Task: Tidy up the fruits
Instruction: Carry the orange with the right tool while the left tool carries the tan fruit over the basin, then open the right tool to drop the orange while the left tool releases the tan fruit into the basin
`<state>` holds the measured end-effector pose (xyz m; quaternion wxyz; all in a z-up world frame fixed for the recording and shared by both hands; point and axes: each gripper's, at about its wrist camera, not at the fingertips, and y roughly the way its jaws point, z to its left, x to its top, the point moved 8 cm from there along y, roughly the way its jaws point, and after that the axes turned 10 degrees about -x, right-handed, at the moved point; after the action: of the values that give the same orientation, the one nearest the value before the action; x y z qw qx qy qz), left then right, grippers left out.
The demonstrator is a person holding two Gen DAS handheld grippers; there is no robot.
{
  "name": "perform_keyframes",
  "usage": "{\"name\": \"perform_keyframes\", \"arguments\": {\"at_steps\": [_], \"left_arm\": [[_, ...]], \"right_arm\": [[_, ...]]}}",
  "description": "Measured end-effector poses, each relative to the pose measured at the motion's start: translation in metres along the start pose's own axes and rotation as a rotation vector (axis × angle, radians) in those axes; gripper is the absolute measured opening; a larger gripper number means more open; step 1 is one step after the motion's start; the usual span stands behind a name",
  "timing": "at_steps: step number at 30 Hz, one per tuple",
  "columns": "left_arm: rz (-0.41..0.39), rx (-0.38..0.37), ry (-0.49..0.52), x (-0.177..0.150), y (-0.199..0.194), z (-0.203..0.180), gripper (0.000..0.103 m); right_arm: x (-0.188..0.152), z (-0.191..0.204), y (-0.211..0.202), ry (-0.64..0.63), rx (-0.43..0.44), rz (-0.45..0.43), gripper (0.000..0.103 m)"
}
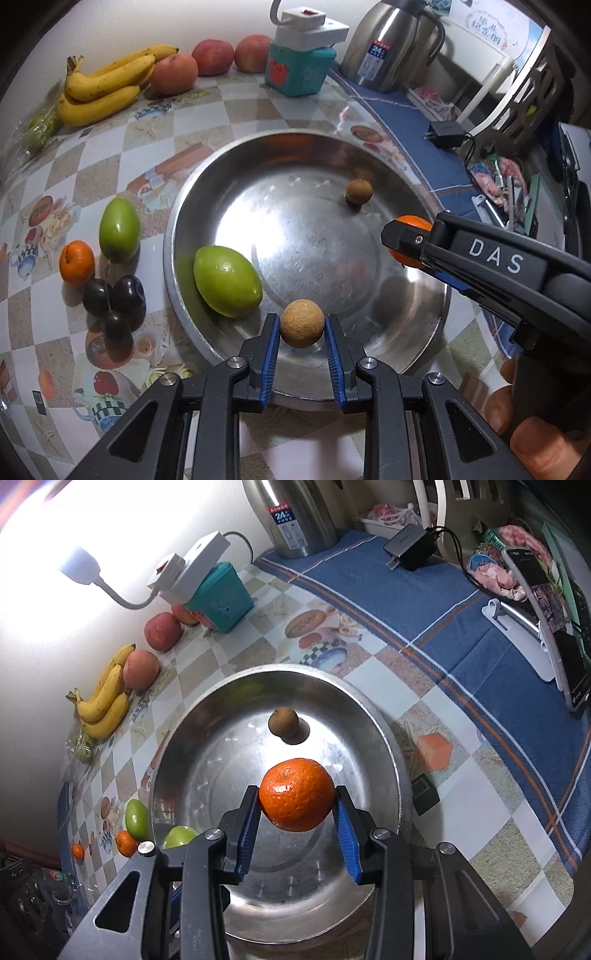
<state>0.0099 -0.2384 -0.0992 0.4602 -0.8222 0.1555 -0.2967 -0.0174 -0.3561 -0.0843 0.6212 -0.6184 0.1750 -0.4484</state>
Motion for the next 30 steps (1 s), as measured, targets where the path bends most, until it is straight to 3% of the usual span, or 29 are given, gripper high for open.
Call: {"name": "perform_keyframes", "arguments": {"at_steps": [30], "left_arm": [[0.058,0.039,-0.019,-0.005,0.015,0.009,0.028]], "right_arm": [[-0.015,0.009,0.023,-0.056,-0.053,0.076,0.042]]}}
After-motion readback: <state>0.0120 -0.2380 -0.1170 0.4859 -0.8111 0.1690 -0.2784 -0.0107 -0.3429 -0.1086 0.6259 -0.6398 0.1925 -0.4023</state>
